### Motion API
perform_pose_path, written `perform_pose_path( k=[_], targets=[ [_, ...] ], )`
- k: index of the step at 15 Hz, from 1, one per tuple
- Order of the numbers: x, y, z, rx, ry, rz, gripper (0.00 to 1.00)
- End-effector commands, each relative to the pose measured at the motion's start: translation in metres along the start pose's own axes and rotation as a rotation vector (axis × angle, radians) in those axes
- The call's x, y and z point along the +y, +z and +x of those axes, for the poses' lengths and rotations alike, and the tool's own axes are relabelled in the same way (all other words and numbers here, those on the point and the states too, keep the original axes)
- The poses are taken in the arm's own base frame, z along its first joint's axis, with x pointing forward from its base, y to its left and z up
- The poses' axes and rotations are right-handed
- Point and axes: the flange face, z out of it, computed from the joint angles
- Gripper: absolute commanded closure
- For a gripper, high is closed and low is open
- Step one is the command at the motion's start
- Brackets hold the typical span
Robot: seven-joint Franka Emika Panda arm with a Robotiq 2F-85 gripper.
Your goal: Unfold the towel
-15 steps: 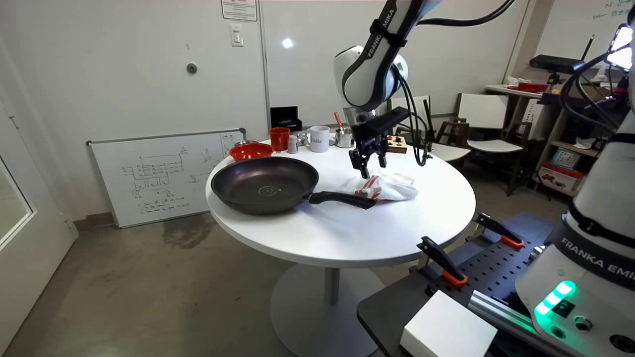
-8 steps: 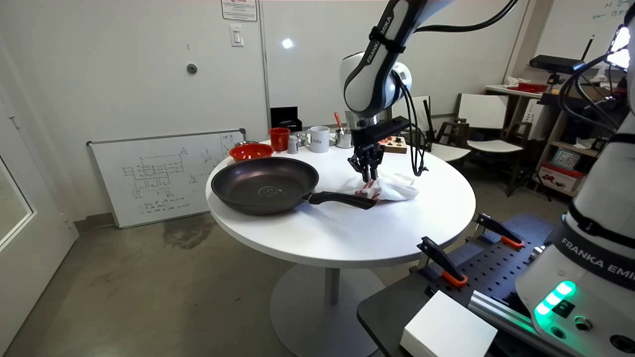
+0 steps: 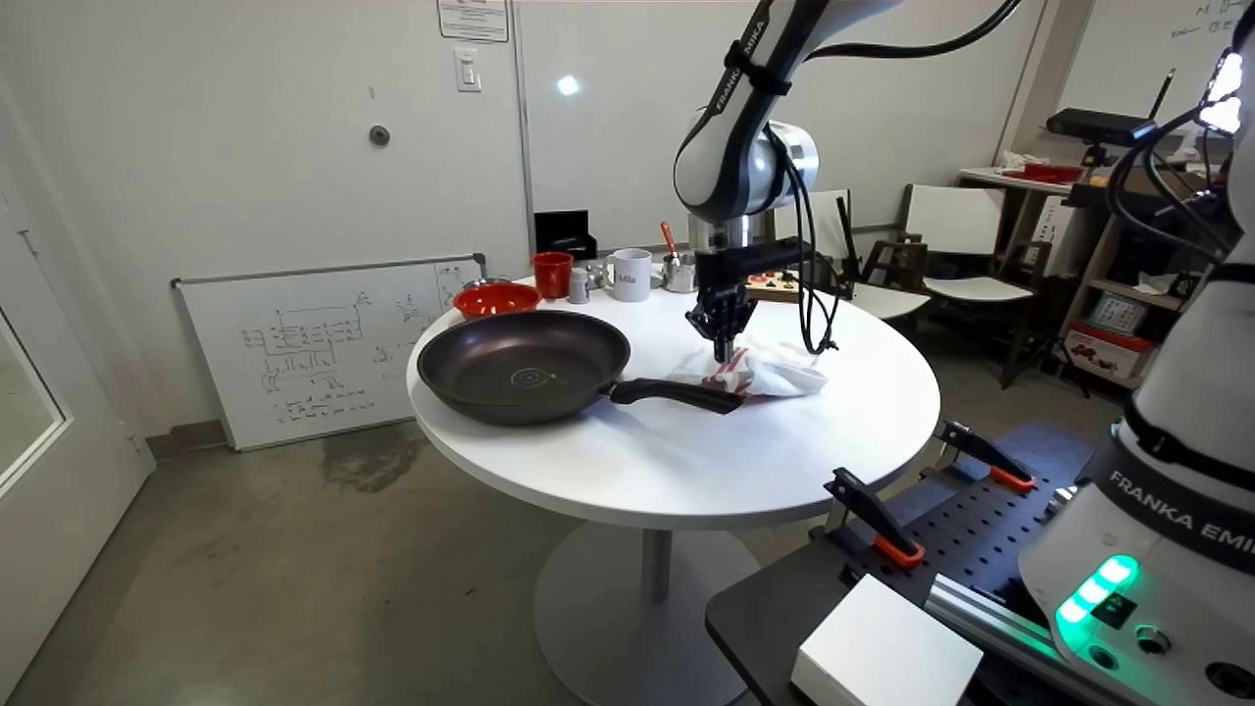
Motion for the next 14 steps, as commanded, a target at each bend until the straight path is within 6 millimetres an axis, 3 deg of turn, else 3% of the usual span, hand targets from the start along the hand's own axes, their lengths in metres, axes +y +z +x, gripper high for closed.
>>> perform_pose_path(
  k=[1,14],
  targets=[
    [0.008,-0.008,-0.007,-0.011,-0.009,0.077,0.95],
    [0.017,0.0,-0.022,-0.055,-0.071,0.095,0.98]
  ],
)
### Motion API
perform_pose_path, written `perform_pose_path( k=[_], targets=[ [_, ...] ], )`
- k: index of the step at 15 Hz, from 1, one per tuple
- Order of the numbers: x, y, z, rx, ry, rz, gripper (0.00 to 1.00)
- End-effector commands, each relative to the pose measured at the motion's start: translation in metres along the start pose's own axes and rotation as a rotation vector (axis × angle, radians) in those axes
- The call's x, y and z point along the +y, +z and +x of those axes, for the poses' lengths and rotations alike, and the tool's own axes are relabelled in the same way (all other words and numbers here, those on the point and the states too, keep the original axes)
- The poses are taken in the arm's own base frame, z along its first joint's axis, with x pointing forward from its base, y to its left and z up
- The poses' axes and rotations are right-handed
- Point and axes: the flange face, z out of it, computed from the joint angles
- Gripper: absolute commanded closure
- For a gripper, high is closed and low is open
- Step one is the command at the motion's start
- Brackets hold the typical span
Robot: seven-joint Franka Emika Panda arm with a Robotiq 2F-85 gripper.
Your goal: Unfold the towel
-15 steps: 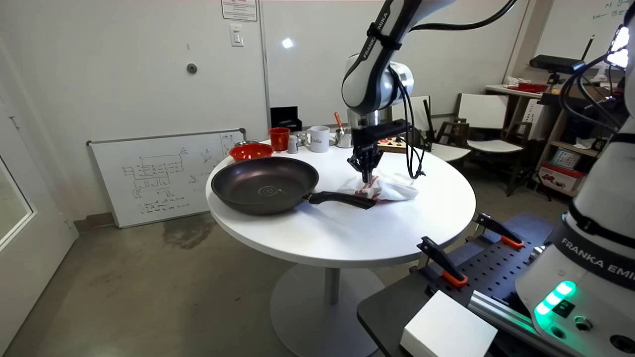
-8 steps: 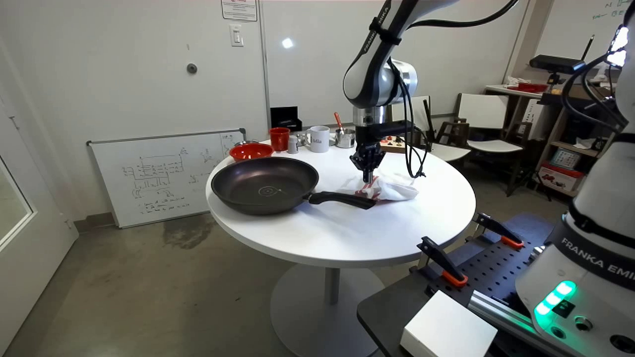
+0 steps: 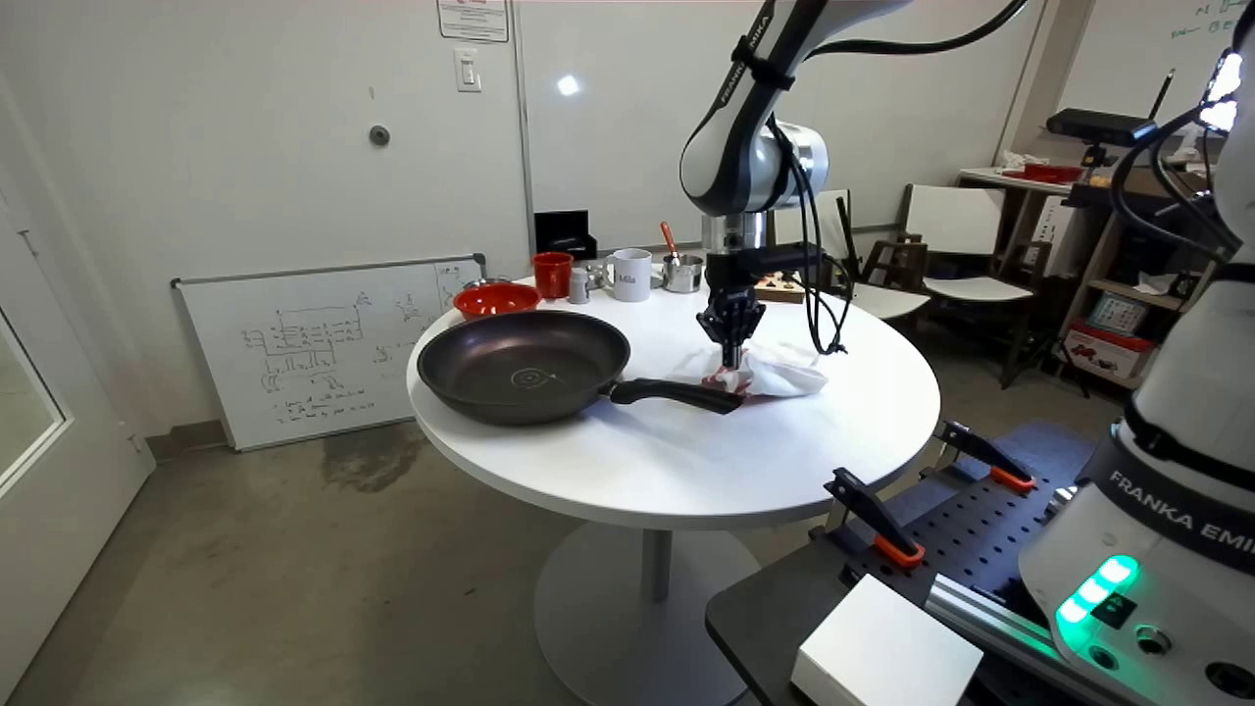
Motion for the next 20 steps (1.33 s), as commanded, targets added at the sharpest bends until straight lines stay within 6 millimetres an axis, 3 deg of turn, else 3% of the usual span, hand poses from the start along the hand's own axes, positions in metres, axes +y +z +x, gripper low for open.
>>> perform_pose_path(
  k=[1,6,12,20],
  targets=[
    [0.003,-0.005,-0.015,-0.021,-0.013,0.016,0.98],
    [0.01,-0.006,-0.029,-0.061,-0.008,0.015,0.99],
    [0.012,-0.022,-0.038,-0.084,-0.024,0.011,0.99],
    [-0.002,-0.025,-0.043,-0.064,-0.077,0.022,0.95]
  ],
)
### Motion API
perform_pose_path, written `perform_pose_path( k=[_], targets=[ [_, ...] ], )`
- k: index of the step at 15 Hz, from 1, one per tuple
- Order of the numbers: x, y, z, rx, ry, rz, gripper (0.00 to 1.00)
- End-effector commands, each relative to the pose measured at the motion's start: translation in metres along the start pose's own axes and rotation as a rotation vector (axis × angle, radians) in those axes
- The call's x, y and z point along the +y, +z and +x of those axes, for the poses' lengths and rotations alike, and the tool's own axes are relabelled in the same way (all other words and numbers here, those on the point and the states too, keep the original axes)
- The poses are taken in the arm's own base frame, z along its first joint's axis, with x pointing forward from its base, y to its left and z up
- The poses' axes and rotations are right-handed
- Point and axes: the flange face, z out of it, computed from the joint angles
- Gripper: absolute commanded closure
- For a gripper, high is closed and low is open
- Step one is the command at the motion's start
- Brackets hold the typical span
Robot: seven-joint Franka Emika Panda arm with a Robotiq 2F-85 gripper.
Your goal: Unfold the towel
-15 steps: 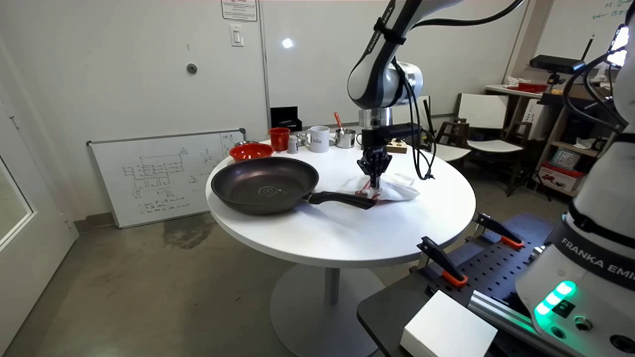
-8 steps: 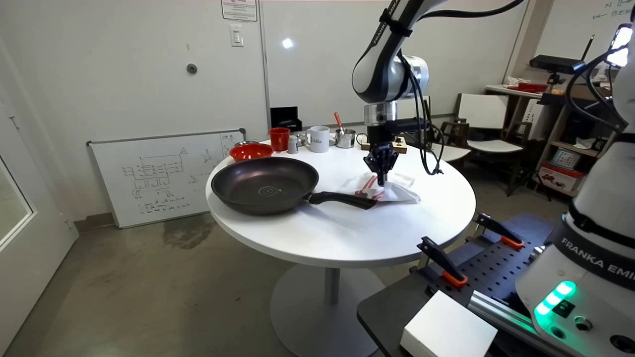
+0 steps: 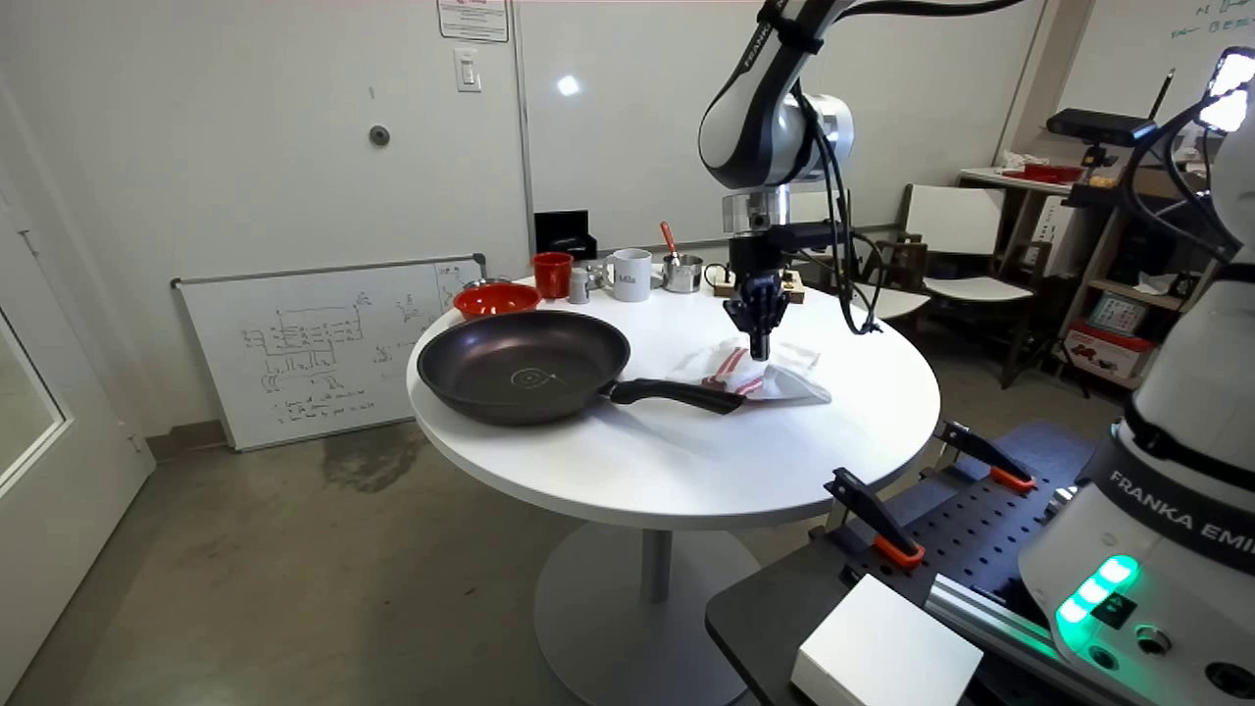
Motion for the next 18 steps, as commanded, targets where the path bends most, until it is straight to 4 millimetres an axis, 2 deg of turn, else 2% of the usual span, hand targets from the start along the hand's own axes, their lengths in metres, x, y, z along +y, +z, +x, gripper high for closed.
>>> perform_pose_path(
  k=[1,5,8,14,18],
  targets=[
    [-0.016,0.002,-0.007,0.019,-0.033,-0.011,0.95],
    [-0.032,0.011,-0.011,0.017,-0.078,-0.014,0.95],
    [-0.035,0.016,-0.014,-0.013,-0.092,-0.035,0.95],
    [-0.018,0.022,-0.026,-0.034,-0.077,-0.06,0.97],
    [-0.014,0.027,-0.032,-0.048,-0.074,-0.051,0.98]
  ],
)
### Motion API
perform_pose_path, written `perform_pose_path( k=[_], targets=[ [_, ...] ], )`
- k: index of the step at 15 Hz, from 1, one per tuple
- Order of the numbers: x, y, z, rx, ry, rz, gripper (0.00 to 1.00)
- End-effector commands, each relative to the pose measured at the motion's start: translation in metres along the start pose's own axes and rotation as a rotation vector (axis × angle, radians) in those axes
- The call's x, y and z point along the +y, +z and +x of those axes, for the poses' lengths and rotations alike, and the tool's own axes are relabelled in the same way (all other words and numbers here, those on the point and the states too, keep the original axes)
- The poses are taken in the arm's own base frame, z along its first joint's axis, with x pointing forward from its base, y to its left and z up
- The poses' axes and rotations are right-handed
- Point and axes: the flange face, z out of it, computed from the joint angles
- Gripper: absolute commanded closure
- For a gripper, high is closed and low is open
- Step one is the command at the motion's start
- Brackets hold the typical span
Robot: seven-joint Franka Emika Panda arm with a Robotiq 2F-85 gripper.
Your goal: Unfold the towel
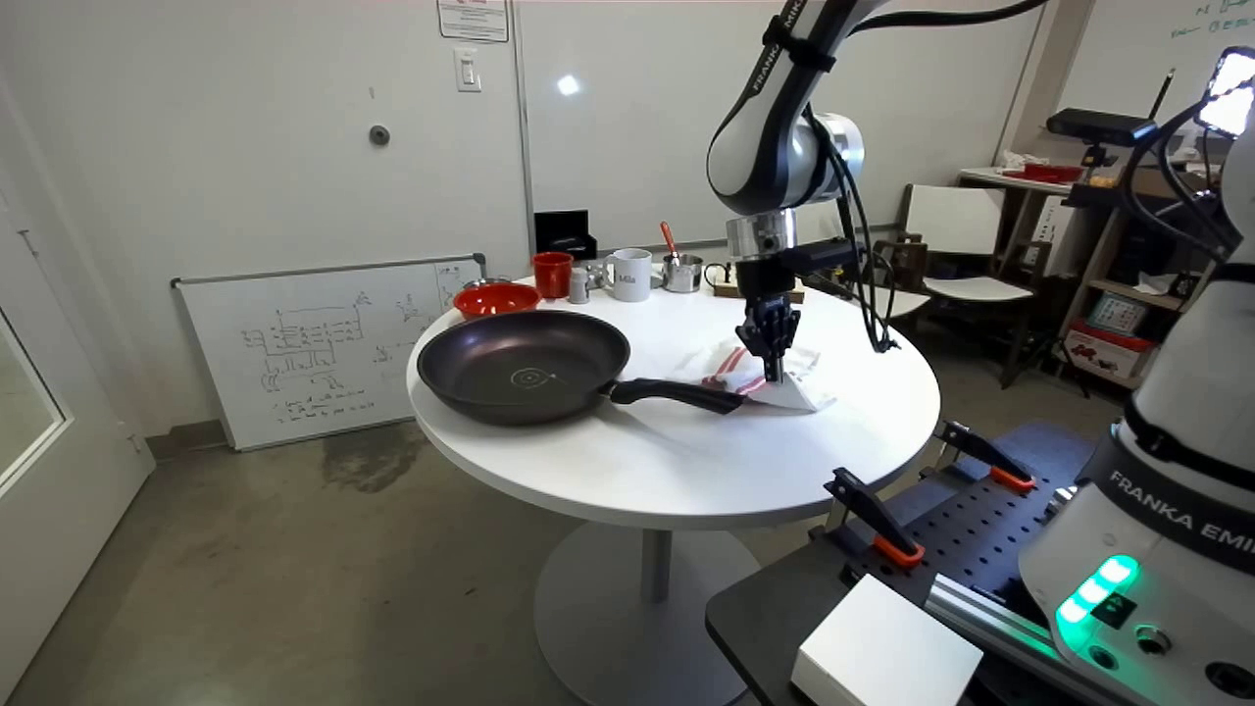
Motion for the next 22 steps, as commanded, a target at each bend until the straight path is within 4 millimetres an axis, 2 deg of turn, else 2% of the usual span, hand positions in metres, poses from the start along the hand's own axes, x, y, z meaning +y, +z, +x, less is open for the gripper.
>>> perform_pose_path(
  k=[1,11,14,20,22],
  targets=[
    [-0.001,0.0,-0.011,-0.009,-0.01,0.004,0.97],
    [-0.027,0.014,-0.018,-0.153,-0.171,0.134,0.97],
    [-0.026,0.012,-0.017,-0.152,-0.159,0.129,0.97],
    [-0.013,0.0,0.0,-0.047,-0.043,0.164,0.96],
    [-0.008,0.002,0.005,-0.048,0.012,0.115,0.95]
  ],
)
